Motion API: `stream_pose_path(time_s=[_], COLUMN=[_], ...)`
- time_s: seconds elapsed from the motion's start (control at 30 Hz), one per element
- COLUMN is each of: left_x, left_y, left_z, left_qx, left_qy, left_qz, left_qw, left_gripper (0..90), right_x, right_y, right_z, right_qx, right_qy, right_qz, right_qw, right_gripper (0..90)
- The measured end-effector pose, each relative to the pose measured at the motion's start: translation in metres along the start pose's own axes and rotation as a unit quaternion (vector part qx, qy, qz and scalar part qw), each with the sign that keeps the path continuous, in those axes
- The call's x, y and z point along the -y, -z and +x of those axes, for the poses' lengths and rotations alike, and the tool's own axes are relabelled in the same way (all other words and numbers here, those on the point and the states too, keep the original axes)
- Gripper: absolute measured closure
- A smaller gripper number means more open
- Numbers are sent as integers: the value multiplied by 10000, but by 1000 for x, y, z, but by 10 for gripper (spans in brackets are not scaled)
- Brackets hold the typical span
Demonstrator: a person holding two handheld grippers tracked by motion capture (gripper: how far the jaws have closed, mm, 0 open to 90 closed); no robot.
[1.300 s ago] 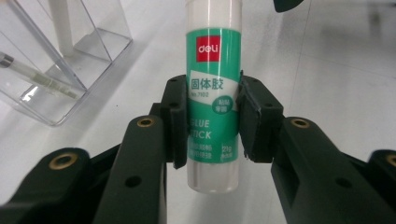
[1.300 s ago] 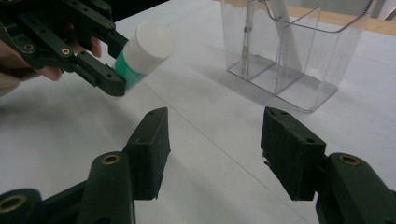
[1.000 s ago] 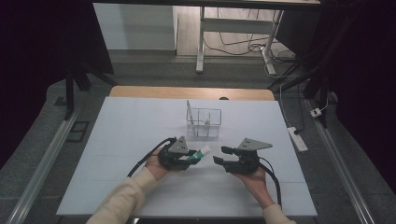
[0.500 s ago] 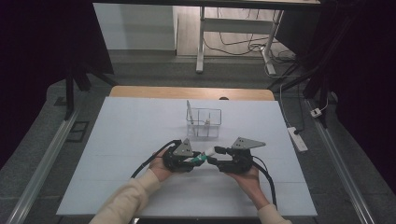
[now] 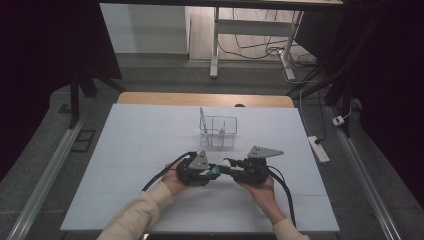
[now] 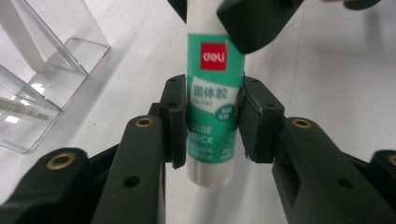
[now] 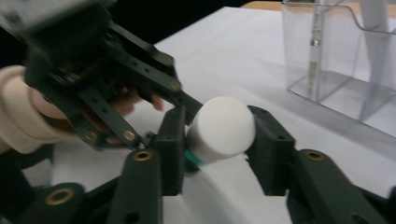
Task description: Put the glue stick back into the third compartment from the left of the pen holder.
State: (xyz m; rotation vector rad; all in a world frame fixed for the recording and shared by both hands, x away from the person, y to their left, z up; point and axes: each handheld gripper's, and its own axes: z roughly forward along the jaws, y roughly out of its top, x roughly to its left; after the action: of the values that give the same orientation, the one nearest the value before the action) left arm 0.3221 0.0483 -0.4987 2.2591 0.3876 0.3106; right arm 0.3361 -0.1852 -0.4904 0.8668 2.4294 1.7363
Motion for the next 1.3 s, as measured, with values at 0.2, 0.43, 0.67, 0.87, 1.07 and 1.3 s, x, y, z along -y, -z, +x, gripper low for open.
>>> stream_pose_path(time_s=[0.2,0.43,0.67,0.87,1.07,1.3], left_x=[0,6,25,51,73,96], left_y=[2,18,43,66,86,105], left_z=[2,8,10,9,9,9], left_qx=[32,-55,-206,-358,-487,-648], left_qy=[168,574,907,1125,1375,1650], left_qz=[-70,-209,-199,-83,-136,-118], left_qw=[9998,9981,9955,9930,9892,9841], left_gripper=[618,449,387,358,357,348], right_x=[-2,-5,-9,-17,-30,-46], right_y=[1,9,21,32,40,47], right_z=[4,3,-1,-4,-9,-13], right_qx=[3,205,355,468,604,821], right_qy=[124,247,251,286,305,355], right_qz=[-52,-133,-296,-460,-644,-768], right_qw=[9999,9994,9986,9974,9956,9930], right_gripper=[639,640,640,640,640,639])
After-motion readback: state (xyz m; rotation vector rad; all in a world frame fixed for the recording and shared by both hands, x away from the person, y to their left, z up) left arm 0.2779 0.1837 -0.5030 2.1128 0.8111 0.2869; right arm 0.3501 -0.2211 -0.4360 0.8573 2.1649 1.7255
